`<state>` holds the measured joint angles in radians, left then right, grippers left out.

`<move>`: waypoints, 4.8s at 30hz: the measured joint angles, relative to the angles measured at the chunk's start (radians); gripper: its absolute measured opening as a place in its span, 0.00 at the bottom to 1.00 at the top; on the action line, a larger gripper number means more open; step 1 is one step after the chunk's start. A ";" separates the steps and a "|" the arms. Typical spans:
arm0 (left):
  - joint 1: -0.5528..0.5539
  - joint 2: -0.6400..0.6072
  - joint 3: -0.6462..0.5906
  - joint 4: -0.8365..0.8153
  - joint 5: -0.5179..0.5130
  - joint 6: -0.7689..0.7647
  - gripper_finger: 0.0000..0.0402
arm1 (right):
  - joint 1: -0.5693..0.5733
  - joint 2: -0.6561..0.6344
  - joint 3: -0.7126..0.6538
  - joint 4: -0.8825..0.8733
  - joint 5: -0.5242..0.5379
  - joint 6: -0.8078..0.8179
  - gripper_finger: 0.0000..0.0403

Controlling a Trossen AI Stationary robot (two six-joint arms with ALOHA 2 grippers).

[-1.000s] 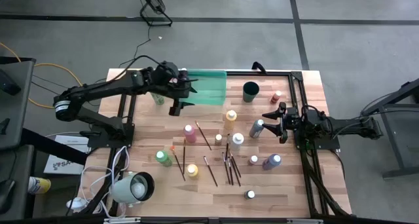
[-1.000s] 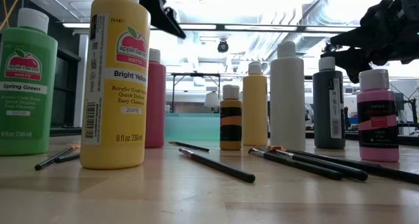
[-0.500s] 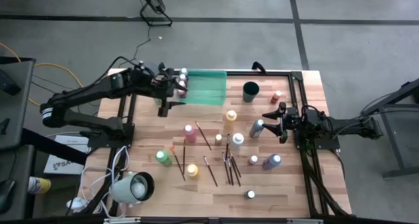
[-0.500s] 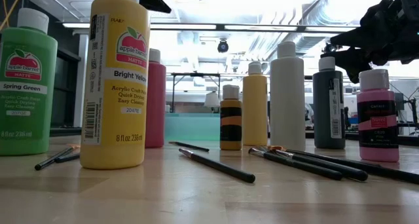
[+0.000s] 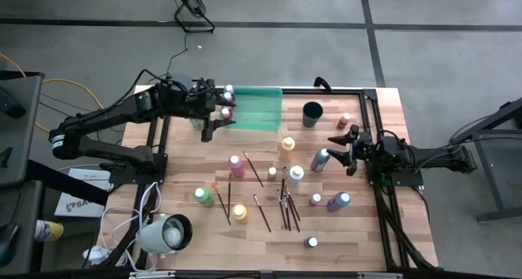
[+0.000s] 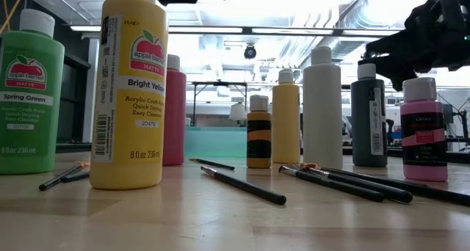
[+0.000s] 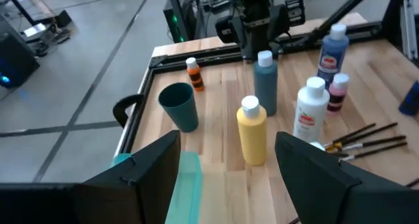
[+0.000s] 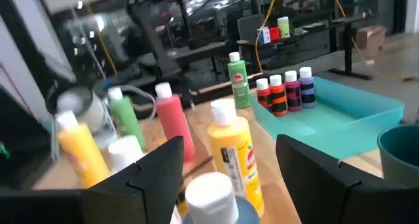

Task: Pick & Place Paint Supplies
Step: Put the orange paint bottle into the green bin

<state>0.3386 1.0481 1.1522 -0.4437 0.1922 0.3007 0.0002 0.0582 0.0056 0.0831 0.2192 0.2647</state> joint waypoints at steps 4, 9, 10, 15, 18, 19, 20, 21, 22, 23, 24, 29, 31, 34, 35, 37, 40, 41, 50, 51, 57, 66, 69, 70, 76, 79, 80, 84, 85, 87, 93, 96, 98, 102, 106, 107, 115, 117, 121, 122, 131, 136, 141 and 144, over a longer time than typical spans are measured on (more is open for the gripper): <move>0.000 0.000 0.000 0.004 -0.001 -0.021 0.61 | 0.000 0.000 0.001 0.015 0.196 0.186 0.59; 0.000 0.000 0.000 0.002 -0.024 -0.037 0.61 | 0.000 0.022 0.045 -0.006 0.422 0.179 0.59; 0.000 0.000 0.000 0.001 -0.024 -0.037 0.61 | 0.000 0.027 0.066 -0.009 0.474 0.162 0.59; 0.000 0.001 0.000 0.000 -0.027 -0.028 0.61 | 0.000 0.085 0.177 -0.086 0.691 0.127 0.59; 0.000 0.001 0.000 0.000 -0.030 -0.018 0.61 | 0.000 0.135 0.234 -0.171 0.784 0.153 0.59; 0.000 0.001 0.000 0.000 -0.030 -0.018 0.61 | 0.000 0.152 0.251 -0.213 0.809 0.182 0.59; 0.000 0.001 0.000 0.000 -0.030 -0.017 0.61 | 0.000 0.173 0.271 -0.256 0.834 0.226 0.59; 0.001 0.001 0.000 0.000 -0.030 -0.013 0.61 | 0.000 0.192 0.291 -0.302 0.854 0.282 0.59; 0.001 0.001 0.000 0.000 -0.030 -0.009 0.61 | 0.000 0.210 0.310 -0.351 0.862 0.340 0.59; 0.001 0.001 0.000 0.000 -0.030 -0.004 0.61 | -0.001 0.227 0.329 -0.409 0.863 0.396 0.59; 0.001 0.001 0.000 0.000 -0.030 0.003 0.61 | -0.002 0.247 0.347 -0.464 0.859 0.449 0.59; 0.001 0.001 0.000 0.000 -0.030 0.013 0.61 | -0.045 0.352 0.419 -0.730 0.699 0.698 0.59; 0.001 0.001 0.000 0.000 -0.030 0.028 0.61 | -0.074 0.393 0.426 -0.808 0.586 0.790 0.59; 0.001 0.001 0.000 -0.001 -0.030 0.035 0.61 | -0.117 0.453 0.426 -0.923 0.440 0.929 0.59; 0.001 0.001 0.000 -0.001 -0.030 0.035 0.61 | -0.129 0.476 0.426 -0.962 0.412 0.973 0.59; 0.001 0.001 0.000 -0.001 -0.030 0.042 0.61 | -0.150 0.519 0.426 -1.019 0.382 1.033 0.59; 0.001 0.001 0.000 -0.001 -0.029 0.061 0.61 | -0.171 0.573 0.426 -1.025 0.397 1.028 0.59; 0.001 0.001 0.000 -0.001 -0.029 0.062 0.61 | -0.177 0.588 0.426 -1.022 0.410 1.001 0.59; 0.001 0.001 0.000 -0.001 -0.026 0.069 0.61 | -0.219 0.774 0.426 -0.935 0.459 0.818 0.59; 0.001 0.001 0.000 -0.001 -0.026 0.069 0.61 | -0.219 0.797 0.426 -0.903 0.458 0.787 0.59; 0.001 0.001 0.000 -0.001 -0.026 0.072 0.61 | -0.232 0.933 0.426 -0.766 0.452 0.710 0.59; 0.001 0.001 0.000 -0.001 -0.027 0.072 0.61 | -0.294 1.087 0.415 -0.715 0.402 0.826 0.75; 0.001 0.001 0.000 -0.001 -0.027 0.072 0.61 | -0.312 1.128 0.406 -0.640 0.410 0.764 0.84; 0.001 0.001 0.000 -0.001 -0.027 0.072 0.61 | -0.317 1.141 0.402 -0.618 0.412 0.740 0.87; 0.001 0.001 0.000 -0.001 -0.027 0.072 0.61 | -0.354 1.213 0.399 -0.568 0.469 0.699 0.91; 0.001 0.001 0.000 -0.003 -0.027 0.072 0.61 | -0.377 1.237 0.399 -0.551 0.487 0.672 0.90; 0.001 0.001 0.000 -0.004 -0.027 0.072 0.61 | -0.385 1.245 0.399 -0.535 0.489 0.652 0.89; 0.001 0.001 0.000 -0.004 -0.030 0.072 0.61 | -0.422 1.273 0.399 -0.465 0.488 0.564 0.88; 0.001 0.001 0.000 -0.004 -0.030 0.072 0.61 | -0.432 1.278 0.399 -0.455 0.488 0.551 0.88; 0.002 0.001 0.000 -0.004 -0.030 0.072 0.61 | -0.452 1.289 0.399 -0.446 0.489 0.540 0.88; 0.001 0.001 0.000 -0.004 -0.030 0.070 0.61 | -0.494 1.293 0.399 -0.441 0.486 0.495 0.87; 0.001 0.001 0.000 -0.004 -0.030 0.070 0.61 | -0.505 1.293 0.399 -0.412 0.483 0.459 0.86; 0.001 0.001 0.000 -0.004 -0.030 0.069 0.61 | -0.510 1.293 0.399 -0.393 0.477 0.434 0.83; 0.001 0.001 0.000 -0.004 -0.029 0.069 0.61 | -0.518 1.293 0.399 -0.384 0.450 0.420 0.72; 0.002 0.001 0.000 -0.004 -0.029 0.069 0.61 | -0.519 1.293 0.399 -0.393 0.422 0.419 0.58; 0.001 0.001 0.000 -0.004 -0.029 0.069 0.61 | -0.519 1.293 0.399 -0.396 0.413 0.419 0.55; 0.001 0.001 0.000 -0.004 -0.026 0.069 0.61 | -0.517 1.282 0.402 -0.445 0.336 0.420 0.25; 0.001 0.001 0.000 -0.004 -0.026 0.069 0.61 | -0.517 1.265 0.402 -0.464 0.312 0.420 0.21; 0.001 0.001 0.000 -0.004 -0.026 0.069 0.61 | -0.517 1.187 0.402 -0.518 0.219 0.416 0.20; 0.001 0.001 0.000 -0.004 -0.026 0.069 0.61 | -0.517 1.161 0.404 -0.549 0.190 0.415 0.20; 0.001 0.001 0.000 -0.002 -0.026 0.039 0.61 | -0.517 0.941 0.504 -0.745 0.005 0.399 0.18; 0.001 0.001 0.000 -0.002 -0.027 0.034 0.61 | -0.518 0.888 0.624 -0.896 -0.058 0.390 0.18; 0.001 0.002 0.000 -0.001 -0.027 0.033 0.61 | -0.517 0.877 0.791 -1.056 -0.095 0.314 0.18; 0.001 0.004 0.000 0.003 -0.027 0.022 0.61 | -0.517 0.876 0.898 -1.086 -0.159 0.247 0.18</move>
<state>0.3397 1.0520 1.1522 -0.4404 0.1652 0.3224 -0.5171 0.9344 0.9038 -1.0025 0.0604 0.5122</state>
